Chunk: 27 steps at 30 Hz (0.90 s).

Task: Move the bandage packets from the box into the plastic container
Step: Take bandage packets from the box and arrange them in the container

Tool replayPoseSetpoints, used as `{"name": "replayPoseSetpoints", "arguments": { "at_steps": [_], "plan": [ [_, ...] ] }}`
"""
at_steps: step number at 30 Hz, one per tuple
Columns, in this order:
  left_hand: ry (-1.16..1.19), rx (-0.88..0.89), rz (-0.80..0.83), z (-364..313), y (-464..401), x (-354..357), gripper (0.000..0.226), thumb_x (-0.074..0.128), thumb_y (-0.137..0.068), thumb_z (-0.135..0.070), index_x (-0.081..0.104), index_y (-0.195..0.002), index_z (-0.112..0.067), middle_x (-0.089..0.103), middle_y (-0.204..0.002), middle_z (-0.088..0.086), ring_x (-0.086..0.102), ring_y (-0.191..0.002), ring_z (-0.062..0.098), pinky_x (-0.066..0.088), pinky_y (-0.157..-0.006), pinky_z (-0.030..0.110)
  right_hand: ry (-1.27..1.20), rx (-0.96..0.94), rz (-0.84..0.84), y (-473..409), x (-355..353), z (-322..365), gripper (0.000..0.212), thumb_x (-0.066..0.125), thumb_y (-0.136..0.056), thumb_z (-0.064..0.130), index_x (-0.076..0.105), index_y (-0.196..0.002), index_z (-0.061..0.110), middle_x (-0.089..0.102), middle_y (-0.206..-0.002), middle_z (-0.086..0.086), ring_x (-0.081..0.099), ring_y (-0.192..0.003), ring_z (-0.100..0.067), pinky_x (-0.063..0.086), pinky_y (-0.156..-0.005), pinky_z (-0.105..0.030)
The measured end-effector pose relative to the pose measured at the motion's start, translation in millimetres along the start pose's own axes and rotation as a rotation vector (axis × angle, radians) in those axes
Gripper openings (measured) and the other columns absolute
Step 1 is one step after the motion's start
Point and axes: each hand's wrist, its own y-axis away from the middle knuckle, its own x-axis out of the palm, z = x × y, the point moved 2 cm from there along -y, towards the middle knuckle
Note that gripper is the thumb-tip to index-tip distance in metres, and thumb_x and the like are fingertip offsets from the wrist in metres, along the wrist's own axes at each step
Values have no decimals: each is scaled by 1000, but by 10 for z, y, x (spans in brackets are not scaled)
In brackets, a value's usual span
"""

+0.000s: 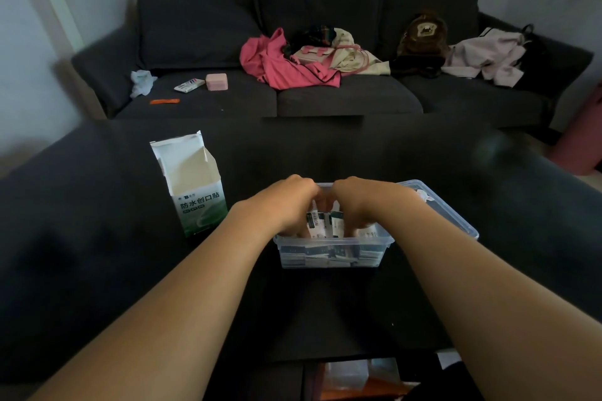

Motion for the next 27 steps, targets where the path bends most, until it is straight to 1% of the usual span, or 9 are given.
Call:
{"name": "replayPoseSetpoints", "arguments": {
  "at_steps": [2,8,14,18,20,22,24,26,27],
  "plan": [
    [-16,6,4,-8,-20,26,59,84,-78,-15,61,-130,-30,64,-120,-1,65,-104,19,59,-89,39,2,-11,-9,-14,3,-10,58,82,-78,14,58,-131,20,63,-121,-3,63,-102,-23,54,-95,-42],
    [-4,7,-12,3,-35,51,57,84,-78,-16,63,-129,-27,65,-122,-1,65,-108,20,58,-92,40,-21,-43,-30,-58,8,-24,57,85,-74,18,61,-125,24,63,-121,0,62,-107,-23,54,-94,-41],
    [25,14,-1,-25,5,18,60,83,-80,-16,60,-134,-26,61,-129,0,62,-113,20,56,-94,38,-55,-56,-45,-53,-4,-33,58,87,-72,20,61,-123,25,64,-117,0,64,-103,-22,56,-92,-40],
    [46,28,-32,-12,29,-10,60,84,-79,-19,60,-134,-27,59,-132,-3,60,-117,20,54,-94,37,-91,-79,-54,-16,-34,-41,60,88,-72,21,60,-125,25,65,-115,1,65,-104,-22,57,-89,-38],
    [74,49,-85,5,40,-26,55,84,-81,-20,62,-131,-26,59,-126,-6,60,-111,16,52,-91,34,-147,-107,-85,8,-64,-48,53,88,-72,20,62,-119,25,63,-113,4,65,-104,-19,57,-84,-34],
    [114,71,-167,5,50,-50,45,79,-86,-20,64,-127,-27,60,-117,-8,59,-101,11,50,-86,29,-214,-128,-190,18,-117,-87,39,86,-75,20,65,-107,26,66,-108,6,65,-102,-15,56,-88,-35],
    [146,86,-282,3,51,-75,34,75,-90,-21,66,-122,-26,63,-114,-7,59,-95,8,47,-79,24,-310,-107,-415,31,-188,-176,23,83,-79,22,70,-98,26,70,-98,7,67,-93,-11,58,-88,-37],
    [164,87,-398,4,59,-96,23,70,-93,-22,68,-115,-25,63,-107,-6,59,-90,6,44,-71,20,-413,4,-687,84,-260,-344,9,78,-83,26,72,-90,27,70,-90,6,68,-85,-12,60,-83,-40],
    [172,83,-440,6,59,-102,19,69,-93,-22,68,-112,-25,62,-103,-7,59,-88,6,44,-69,20,-435,96,-769,107,-276,-462,6,76,-85,26,72,-90,27,70,-90,4,67,-85,-14,60,-82,-41]
  ]
}}
